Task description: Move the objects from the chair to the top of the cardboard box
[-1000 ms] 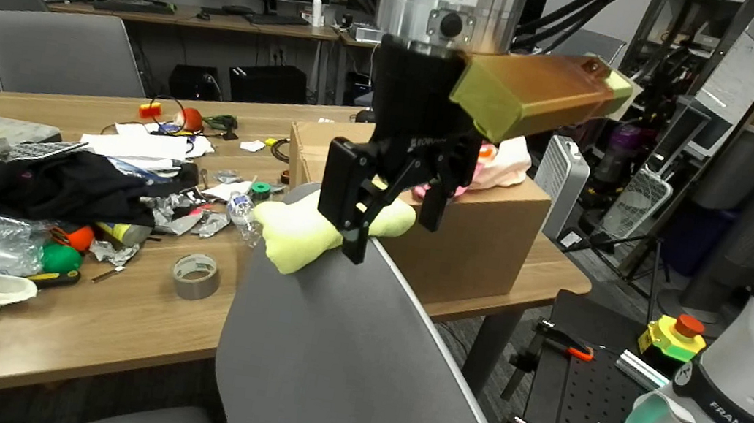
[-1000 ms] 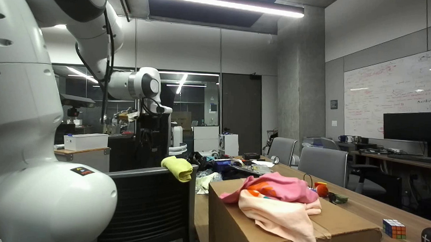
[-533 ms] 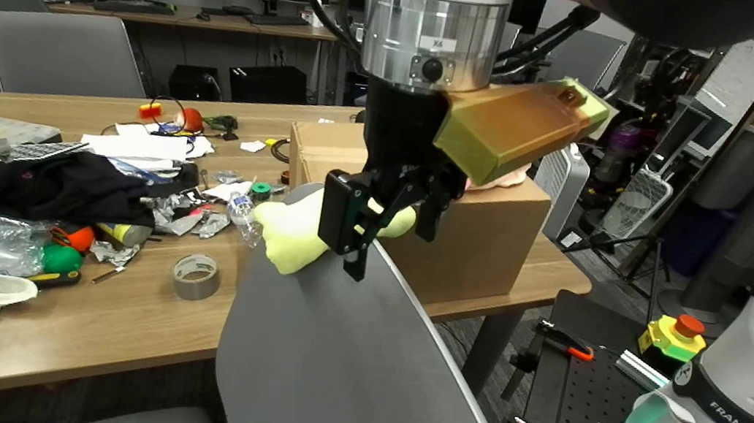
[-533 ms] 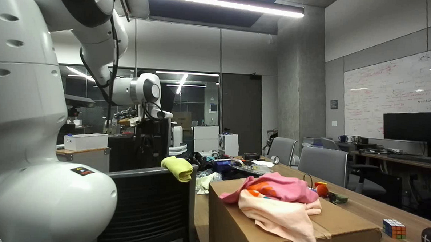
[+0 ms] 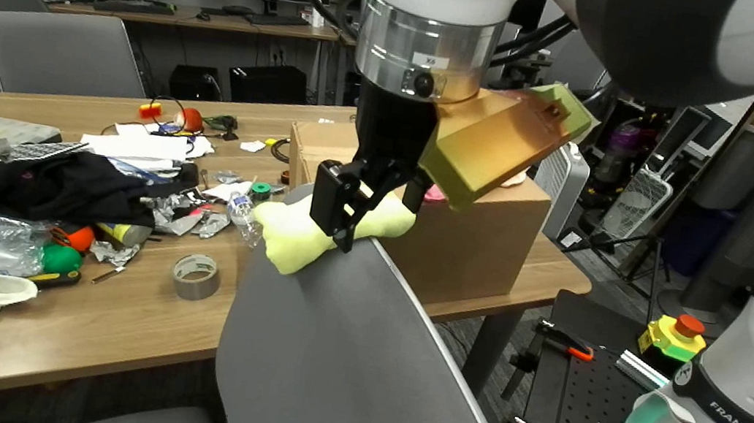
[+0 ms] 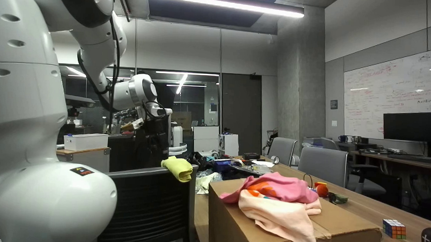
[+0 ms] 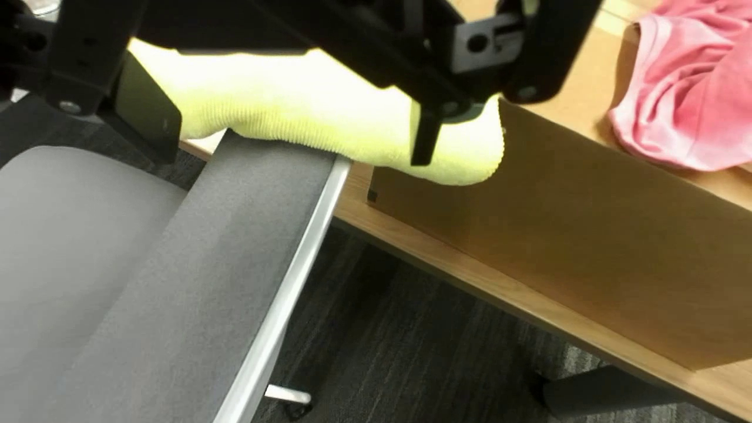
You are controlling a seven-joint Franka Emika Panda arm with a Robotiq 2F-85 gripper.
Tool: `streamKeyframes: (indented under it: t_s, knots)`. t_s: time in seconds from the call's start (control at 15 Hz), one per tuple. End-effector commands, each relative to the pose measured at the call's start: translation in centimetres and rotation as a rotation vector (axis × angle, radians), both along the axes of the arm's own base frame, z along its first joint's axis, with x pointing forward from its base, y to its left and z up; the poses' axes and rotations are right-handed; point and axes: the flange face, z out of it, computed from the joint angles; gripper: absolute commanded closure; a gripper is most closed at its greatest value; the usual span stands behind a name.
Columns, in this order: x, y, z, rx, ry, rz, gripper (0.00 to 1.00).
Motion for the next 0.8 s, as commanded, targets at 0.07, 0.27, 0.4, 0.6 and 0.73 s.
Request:
streamKeyframes:
  t_s: [0.07,0.27,0.4,0.6,0.73]
  knots:
    - [1.6,-0.2,0.0,-0.024,-0.079,-0.009,0.00]
    - [3.1,-1.0,0.3,-0.047,-0.107,-0.043,0.00]
    - [4.1,-1.7,0.6,-0.060,-0.116,-0.069,0.00]
    - [5.4,-2.2,0.8,-0.052,-0.113,-0.086,0.00]
    - [6.0,-2.0,0.9,-0.039,-0.108,-0.088,0.00]
